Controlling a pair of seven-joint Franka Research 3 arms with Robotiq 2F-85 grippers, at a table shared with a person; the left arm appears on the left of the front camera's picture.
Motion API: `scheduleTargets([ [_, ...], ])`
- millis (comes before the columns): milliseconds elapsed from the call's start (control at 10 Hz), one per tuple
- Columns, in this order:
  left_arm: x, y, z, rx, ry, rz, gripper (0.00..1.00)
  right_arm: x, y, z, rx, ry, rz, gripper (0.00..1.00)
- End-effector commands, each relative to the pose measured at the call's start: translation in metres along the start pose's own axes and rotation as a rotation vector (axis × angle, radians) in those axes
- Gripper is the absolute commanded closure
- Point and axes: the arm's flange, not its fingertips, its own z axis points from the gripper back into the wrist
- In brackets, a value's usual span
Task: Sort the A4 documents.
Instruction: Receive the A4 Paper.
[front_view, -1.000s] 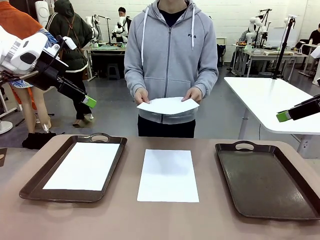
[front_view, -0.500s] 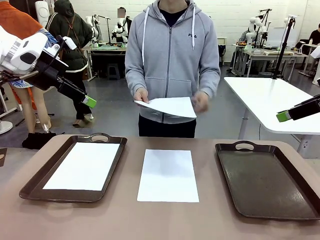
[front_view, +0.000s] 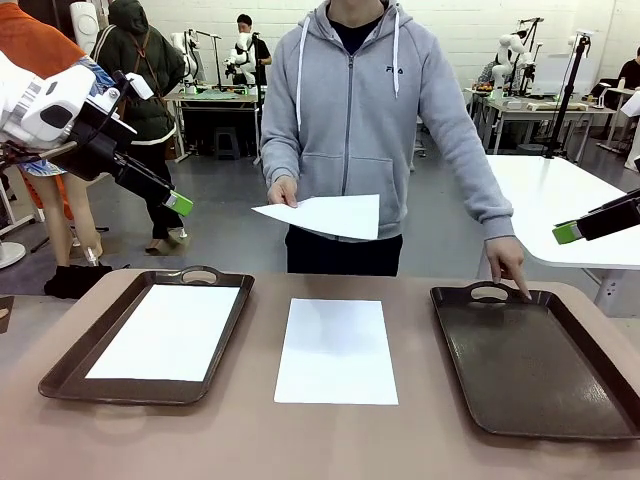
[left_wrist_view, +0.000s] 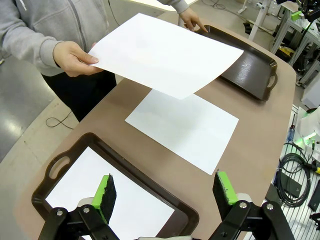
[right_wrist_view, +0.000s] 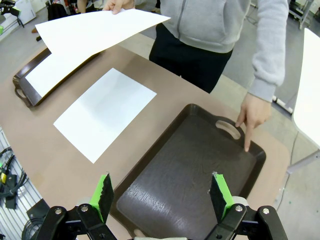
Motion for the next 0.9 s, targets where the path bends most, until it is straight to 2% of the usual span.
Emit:
scheduleTargets([
  [0, 0.0005, 0.0000, -0.0002, 0.002, 0.000, -0.002, 0.00, 0.0001, 0.0002, -0.0018, 0.010, -0.003, -0.002, 0.00],
  [800, 0.0005, 0.0000, -0.0002, 0.002, 0.000, -0.002, 0.00, 0.0001, 0.0002, -0.0018, 0.010, -0.003, -0.002, 0.00],
])
